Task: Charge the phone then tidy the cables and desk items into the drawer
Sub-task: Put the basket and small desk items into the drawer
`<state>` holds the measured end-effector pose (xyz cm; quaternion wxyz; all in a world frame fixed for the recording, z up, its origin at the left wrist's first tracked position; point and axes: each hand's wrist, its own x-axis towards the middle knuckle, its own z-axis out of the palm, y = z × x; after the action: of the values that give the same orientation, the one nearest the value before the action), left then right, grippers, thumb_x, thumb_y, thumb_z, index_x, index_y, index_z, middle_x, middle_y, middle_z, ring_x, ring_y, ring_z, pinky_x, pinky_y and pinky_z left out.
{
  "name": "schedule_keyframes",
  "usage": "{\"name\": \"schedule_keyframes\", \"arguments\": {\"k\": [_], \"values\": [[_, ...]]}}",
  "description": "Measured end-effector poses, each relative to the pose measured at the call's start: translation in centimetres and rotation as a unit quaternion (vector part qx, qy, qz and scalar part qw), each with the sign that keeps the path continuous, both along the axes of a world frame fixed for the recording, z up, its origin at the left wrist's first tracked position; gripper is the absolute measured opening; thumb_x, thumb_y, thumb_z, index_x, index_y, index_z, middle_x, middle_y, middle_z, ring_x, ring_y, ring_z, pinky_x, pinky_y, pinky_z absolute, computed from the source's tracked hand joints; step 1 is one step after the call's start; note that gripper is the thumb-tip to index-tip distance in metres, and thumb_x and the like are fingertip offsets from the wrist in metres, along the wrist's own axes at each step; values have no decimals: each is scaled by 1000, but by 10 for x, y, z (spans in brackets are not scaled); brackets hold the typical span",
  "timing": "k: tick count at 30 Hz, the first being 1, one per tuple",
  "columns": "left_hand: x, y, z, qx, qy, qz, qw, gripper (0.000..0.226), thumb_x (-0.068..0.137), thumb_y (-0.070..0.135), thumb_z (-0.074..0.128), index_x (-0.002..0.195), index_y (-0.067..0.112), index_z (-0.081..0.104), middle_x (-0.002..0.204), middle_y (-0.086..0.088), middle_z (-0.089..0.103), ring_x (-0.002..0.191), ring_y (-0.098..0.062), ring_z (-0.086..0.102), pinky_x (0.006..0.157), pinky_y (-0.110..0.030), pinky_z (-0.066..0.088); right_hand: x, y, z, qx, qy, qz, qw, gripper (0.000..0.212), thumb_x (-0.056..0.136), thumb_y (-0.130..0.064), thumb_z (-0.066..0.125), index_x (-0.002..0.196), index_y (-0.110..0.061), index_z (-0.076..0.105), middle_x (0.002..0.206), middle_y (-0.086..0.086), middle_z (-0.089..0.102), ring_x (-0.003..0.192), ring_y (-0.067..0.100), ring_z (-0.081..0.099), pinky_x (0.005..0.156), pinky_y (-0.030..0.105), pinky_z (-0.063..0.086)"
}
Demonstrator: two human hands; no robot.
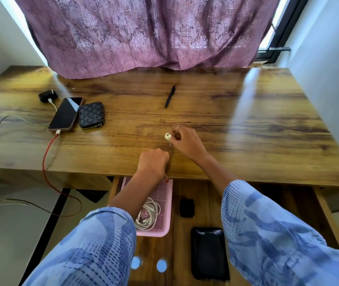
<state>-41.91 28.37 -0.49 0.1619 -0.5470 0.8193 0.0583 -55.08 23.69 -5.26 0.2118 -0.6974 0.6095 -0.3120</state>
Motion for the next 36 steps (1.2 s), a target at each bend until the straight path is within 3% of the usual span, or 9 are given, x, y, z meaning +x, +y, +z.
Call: {"name": "schedule_keyframes", "arguments": {"k": [3, 5, 9, 11, 19, 26, 30, 34, 36], "values": [[1, 0, -3, 3, 10, 1, 1000, 40, 72, 39, 77, 99, 14, 60, 100, 0, 62, 94, -19, 61, 83, -32, 52, -10, 21, 10, 11, -118, -27, 993, 4, 84, -8, 60, 80, -6, 60, 79, 7, 66, 74, 17, 63, 68, 29, 53], [2, 0, -6, -2, 18, 2, 1000, 39, 72, 39, 77, 100, 17, 61, 98, 1, 61, 92, -18, 60, 82, -30, 51, -18, 39, 16, 33, -222, -47, 973, 6, 86, -7, 59, 82, -5, 60, 78, 4, 66, 71, 7, 63, 66, 21, 51], [5, 4, -12, -16, 37, 12, 999, 38, 71, 39, 77, 95, 14, 61, 89, 1, 61, 84, -16, 61, 80, -31, 54, -35, 79, 27, 92, -443, -90, 887, 5, 91, -13, 56, 89, -9, 59, 96, 16, 69, 91, 24, 68, 80, 34, 56], [7, 7, -14, -31, 40, 9, 999, 37, 72, 41, 77, 95, 14, 63, 91, 0, 64, 85, -17, 62, 79, -33, 55, -41, 100, 32, 115, -505, -121, 847, 5, 92, -13, 55, 88, -13, 55, 94, 15, 69, 91, 27, 68, 77, 37, 56], [9, 13, -13, -33, 32, 6, 999, 39, 77, 38, 73, 106, 13, 62, 102, -5, 66, 97, -23, 62, 74, -32, 47, -71, 172, 24, 219, -503, -134, 825, 16, 90, -8, 60, 105, -7, 56, 105, 17, 69, 91, 25, 68, 74, 31, 57], [9, 15, -13, -44, 29, -1, 999, 37, 79, 35, 73, 107, 12, 62, 103, -7, 66, 99, -24, 62, 70, -32, 43, -72, 194, -5, 272, -436, -170, 841, 21, 89, -3, 60, 108, -9, 53, 101, 15, 72, 91, 24, 71, 77, 36, 58], [9, 14, -14, -46, 30, -3, 999, 38, 78, 37, 73, 105, 13, 61, 101, -5, 66, 96, -23, 62, 70, -31, 43, -63, 187, -25, 300, -402, -190, 844, 27, 88, -7, 62, 113, -13, 56, 104, 7, 72, 96, 17, 69, 74, 29, 55], [9, 12, -15, -37, 31, 1, 999, 38, 77, 38, 74, 104, 13, 62, 99, -4, 66, 94, -22, 62, 69, -31, 43, -54, 170, -55, 310, -328, -247, 858, 19, 83, -9, 68, 102, -11, 67, 103, 7, 71, 103, 18, 64, 90, 35, 51], [9, 10, -14, -30, 34, 6, 999, 39, 76, 39, 75, 103, 14, 63, 97, -4, 66, 93, -21, 62, 68, -30, 44, -51, 163, -67, 321, -289, -282, 857, 18, 79, -9, 72, 98, -10, 69, 101, 6, 70, 101, 18, 64, 90, 35, 51]]}}
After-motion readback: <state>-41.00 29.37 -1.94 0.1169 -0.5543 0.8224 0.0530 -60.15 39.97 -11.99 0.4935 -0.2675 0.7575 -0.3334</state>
